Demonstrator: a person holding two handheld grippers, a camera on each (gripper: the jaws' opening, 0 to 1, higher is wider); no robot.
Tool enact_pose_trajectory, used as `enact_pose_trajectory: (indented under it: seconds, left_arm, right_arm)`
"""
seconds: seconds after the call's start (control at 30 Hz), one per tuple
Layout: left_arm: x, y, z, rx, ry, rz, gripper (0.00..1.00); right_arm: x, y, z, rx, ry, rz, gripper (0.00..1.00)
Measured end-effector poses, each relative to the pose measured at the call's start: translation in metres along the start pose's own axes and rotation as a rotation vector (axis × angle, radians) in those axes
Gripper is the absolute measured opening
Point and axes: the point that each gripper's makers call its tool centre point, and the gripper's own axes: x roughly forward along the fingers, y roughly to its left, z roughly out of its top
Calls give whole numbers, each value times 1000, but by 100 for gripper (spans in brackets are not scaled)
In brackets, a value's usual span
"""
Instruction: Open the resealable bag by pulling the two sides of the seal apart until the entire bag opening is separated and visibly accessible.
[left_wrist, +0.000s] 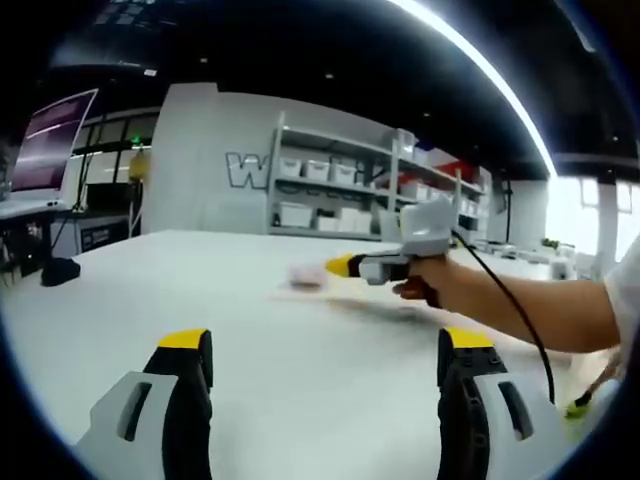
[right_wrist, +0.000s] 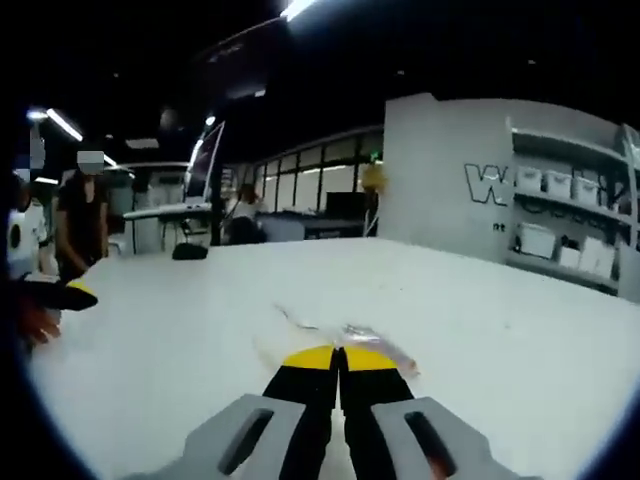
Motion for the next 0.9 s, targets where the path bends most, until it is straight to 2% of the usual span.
enact_pose_trajectory:
  seconds: [0.07, 0.2, 0.6, 0.67, 0.9]
  left_arm:
    - [0, 0, 0, 0, 1, 1, 93]
    - [0, 0, 0, 1, 2, 2, 93]
    - [1, 0, -1, 2, 6, 1, 93]
    - [0, 1, 0, 1, 5, 2, 93]
    - [0, 1, 0, -3, 4, 1, 93]
  right_arm:
    - [-1, 4, 3, 28, -8, 5, 0]
    - [5, -2, 11, 72, -16, -4, 0]
    - [20, -33, 38, 270, -69, -44, 0]
    - [19, -35, 44, 321, -89, -42, 0]
    - [4, -27, 56, 364, -134, -23, 0]
